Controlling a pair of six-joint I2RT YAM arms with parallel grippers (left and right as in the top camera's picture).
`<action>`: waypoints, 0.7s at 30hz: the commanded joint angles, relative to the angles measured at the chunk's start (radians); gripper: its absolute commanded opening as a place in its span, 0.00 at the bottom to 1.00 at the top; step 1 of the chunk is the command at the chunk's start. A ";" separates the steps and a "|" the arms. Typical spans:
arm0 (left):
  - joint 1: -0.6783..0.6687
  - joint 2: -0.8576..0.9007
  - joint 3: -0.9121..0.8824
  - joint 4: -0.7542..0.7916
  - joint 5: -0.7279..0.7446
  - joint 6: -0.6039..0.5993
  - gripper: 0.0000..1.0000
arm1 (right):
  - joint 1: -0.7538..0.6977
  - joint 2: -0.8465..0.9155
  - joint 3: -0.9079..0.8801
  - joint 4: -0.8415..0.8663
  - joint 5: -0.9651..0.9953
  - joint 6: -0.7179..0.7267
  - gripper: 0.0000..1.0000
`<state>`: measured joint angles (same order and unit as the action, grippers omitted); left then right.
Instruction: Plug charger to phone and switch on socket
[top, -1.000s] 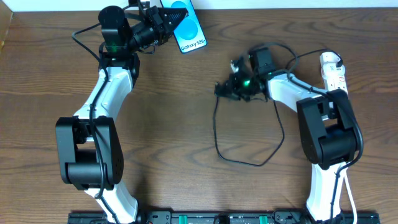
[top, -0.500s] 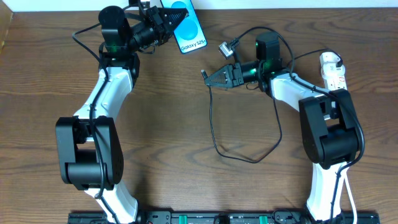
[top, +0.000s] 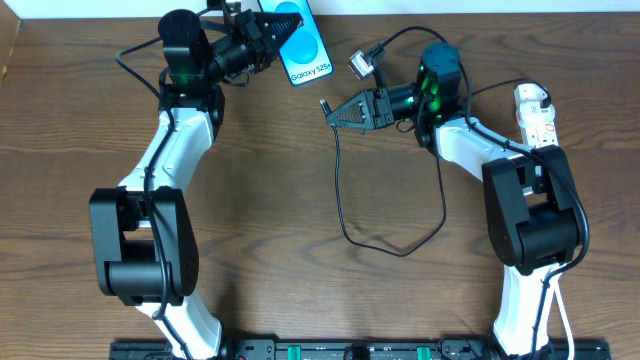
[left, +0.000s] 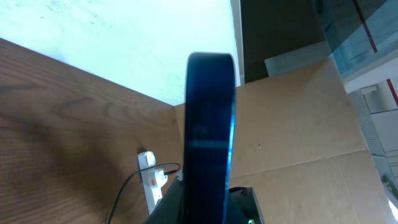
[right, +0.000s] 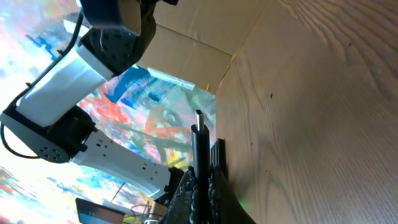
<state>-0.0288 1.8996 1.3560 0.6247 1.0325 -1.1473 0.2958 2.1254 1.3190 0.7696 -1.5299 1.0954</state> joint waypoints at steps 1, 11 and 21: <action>0.000 -0.024 0.020 0.012 -0.005 0.014 0.07 | -0.010 -0.027 0.003 0.026 0.008 0.054 0.01; -0.012 -0.024 0.020 0.012 -0.037 0.037 0.07 | -0.014 -0.027 0.003 0.117 0.044 0.124 0.01; -0.032 -0.024 0.020 0.012 -0.054 0.037 0.07 | -0.024 -0.027 0.003 0.150 0.065 0.142 0.01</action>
<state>-0.0563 1.8996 1.3560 0.6247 0.9878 -1.1244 0.2844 2.1250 1.3190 0.9020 -1.4837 1.2144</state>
